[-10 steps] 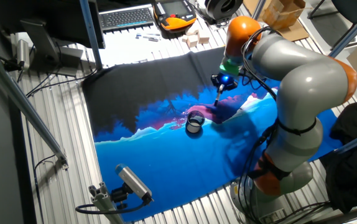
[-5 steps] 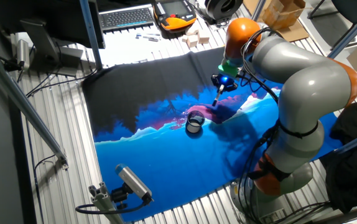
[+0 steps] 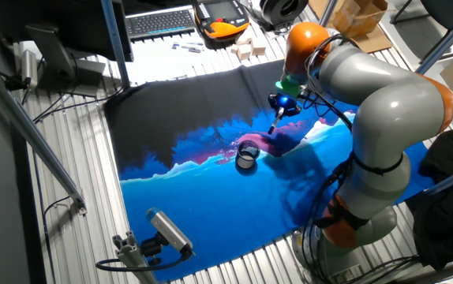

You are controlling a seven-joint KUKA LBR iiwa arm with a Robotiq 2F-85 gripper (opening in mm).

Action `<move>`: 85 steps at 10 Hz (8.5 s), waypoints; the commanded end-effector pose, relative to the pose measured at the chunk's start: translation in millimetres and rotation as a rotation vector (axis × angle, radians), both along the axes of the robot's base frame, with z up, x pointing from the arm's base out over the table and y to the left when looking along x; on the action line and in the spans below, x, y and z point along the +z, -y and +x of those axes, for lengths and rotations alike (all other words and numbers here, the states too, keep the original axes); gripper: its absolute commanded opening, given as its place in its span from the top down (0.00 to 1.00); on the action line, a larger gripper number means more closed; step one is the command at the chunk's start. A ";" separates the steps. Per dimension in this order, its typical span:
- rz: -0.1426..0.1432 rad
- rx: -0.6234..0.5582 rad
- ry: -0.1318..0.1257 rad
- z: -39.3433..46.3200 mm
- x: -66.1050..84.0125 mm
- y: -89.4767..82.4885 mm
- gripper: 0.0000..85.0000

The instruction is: Put the pen into the pen holder

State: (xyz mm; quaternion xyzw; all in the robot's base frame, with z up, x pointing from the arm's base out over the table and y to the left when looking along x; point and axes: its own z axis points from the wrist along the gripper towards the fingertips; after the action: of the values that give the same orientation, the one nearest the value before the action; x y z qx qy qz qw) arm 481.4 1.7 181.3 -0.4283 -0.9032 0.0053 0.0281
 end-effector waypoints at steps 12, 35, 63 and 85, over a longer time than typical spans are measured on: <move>-0.016 -0.063 0.024 -10.5 -0.5 -6.6 1.00; -0.164 -0.132 0.049 -34.1 -17.7 -34.6 1.00; -0.141 -0.184 0.071 -51.3 12.5 -23.9 1.00; -0.605 -0.526 -0.125 -57.2 -3.1 -82.4 1.00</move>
State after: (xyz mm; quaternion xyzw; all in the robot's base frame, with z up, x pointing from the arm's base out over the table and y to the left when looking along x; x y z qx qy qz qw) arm 423.8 85.4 176.9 -0.6337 -0.7155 0.2908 -0.0434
